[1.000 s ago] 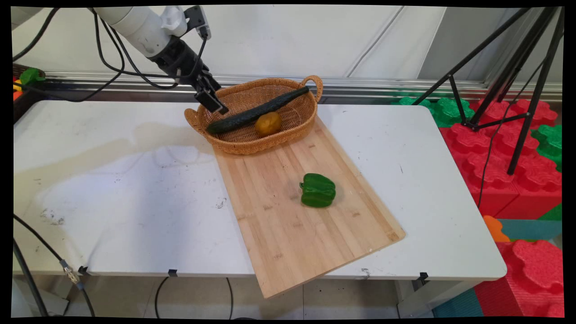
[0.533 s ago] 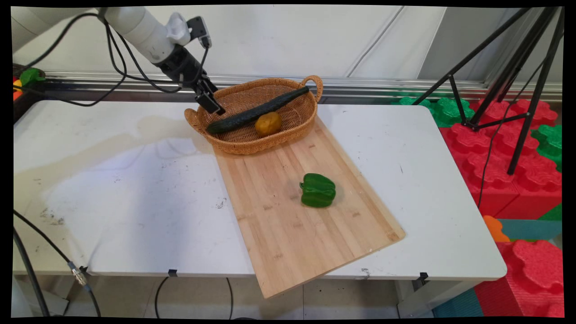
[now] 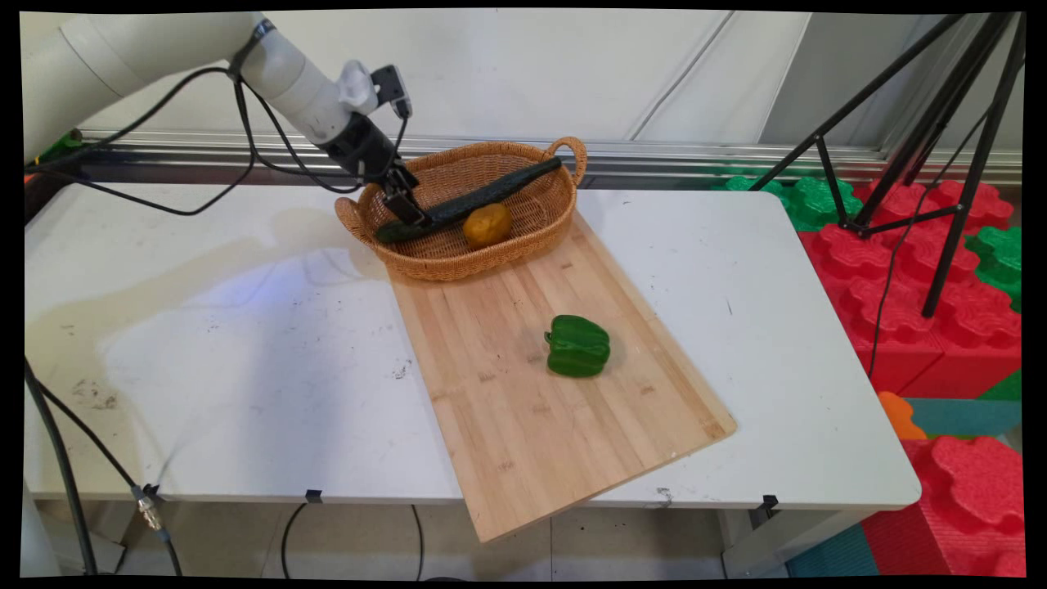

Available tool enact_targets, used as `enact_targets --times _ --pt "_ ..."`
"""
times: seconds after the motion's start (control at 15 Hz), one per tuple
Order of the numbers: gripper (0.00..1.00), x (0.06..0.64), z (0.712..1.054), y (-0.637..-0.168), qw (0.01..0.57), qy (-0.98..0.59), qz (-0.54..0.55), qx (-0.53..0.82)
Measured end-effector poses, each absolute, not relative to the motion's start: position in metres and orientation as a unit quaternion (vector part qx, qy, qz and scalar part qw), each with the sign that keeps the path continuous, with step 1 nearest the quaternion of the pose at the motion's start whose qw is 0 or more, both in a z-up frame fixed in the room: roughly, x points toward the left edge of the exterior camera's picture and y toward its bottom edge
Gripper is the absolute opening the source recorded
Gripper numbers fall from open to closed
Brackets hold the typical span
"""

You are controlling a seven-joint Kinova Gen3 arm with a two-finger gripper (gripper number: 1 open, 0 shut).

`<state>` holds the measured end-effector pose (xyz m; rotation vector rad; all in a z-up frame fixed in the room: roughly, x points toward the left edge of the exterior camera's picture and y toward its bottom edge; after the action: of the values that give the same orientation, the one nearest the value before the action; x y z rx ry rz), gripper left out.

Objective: Pick up the cucumber from the vegetable basket, then place the picked object on the cutting board

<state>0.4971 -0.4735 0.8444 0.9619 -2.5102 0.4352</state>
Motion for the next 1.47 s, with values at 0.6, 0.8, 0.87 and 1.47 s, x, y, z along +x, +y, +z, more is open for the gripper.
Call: enact_targets --times 0.6,0.8,0.87,1.47 --pt "1.0 0.492 0.816 -0.483 0.207 -0.901 0.156 0.347" --pt "0.0 0.491 0.813 -0.486 0.21 -0.9 0.157 0.349" --pt "0.0 0.491 0.812 -0.487 0.211 -0.899 0.158 0.349" --pt "0.0 0.493 0.823 -0.488 0.223 -0.889 0.166 0.364"
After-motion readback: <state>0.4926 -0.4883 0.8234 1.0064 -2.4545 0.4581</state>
